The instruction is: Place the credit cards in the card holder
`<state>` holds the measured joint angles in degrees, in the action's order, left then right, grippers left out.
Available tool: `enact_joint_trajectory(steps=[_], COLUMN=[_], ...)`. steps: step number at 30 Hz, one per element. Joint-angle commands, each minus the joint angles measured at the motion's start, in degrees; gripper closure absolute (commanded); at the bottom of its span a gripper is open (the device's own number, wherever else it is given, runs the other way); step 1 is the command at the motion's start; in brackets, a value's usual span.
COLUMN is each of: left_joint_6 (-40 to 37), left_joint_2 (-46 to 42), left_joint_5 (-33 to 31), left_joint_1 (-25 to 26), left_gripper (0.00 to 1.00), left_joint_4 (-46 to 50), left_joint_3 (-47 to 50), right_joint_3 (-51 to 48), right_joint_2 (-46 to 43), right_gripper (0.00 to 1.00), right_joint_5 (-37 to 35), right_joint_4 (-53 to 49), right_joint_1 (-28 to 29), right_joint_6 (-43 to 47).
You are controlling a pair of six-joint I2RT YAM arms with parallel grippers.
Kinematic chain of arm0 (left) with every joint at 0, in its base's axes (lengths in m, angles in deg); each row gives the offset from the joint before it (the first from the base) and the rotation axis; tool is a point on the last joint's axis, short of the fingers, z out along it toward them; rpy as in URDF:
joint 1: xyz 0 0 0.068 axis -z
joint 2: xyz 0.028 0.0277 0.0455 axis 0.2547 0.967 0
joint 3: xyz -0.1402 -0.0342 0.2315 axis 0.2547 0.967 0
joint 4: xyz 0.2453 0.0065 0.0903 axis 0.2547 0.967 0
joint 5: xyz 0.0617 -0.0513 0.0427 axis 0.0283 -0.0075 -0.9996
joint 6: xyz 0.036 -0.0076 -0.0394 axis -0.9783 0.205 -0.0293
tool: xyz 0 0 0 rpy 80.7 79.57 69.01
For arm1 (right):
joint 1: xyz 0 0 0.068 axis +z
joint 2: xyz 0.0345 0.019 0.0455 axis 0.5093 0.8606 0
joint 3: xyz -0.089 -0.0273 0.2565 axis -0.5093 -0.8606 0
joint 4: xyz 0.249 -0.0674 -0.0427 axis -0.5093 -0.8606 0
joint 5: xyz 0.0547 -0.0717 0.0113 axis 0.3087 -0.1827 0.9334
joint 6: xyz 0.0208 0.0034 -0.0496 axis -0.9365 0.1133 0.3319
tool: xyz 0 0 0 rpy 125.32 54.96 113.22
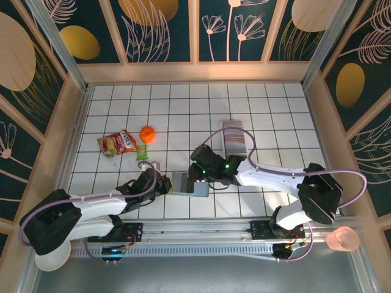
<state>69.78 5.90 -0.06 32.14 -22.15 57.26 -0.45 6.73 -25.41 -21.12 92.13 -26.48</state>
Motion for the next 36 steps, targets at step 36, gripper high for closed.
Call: enact_joint_trajectory(steps=[36], left_joint_6=[0.8], left_joint_2=[2.8], left_joint_5=[2.5], left_joint_1=[2.2], left_gripper=[1.0], left_joint_4=[-1.4], left_joint_3=[1.7], right_joint_3=[-6.7], right_joint_2=[12.3], right_gripper=[0.75], right_joint_5=[3.7], right_joint_4=[16.1], right_joint_1=[1.4], right_joint_6=[-9.2])
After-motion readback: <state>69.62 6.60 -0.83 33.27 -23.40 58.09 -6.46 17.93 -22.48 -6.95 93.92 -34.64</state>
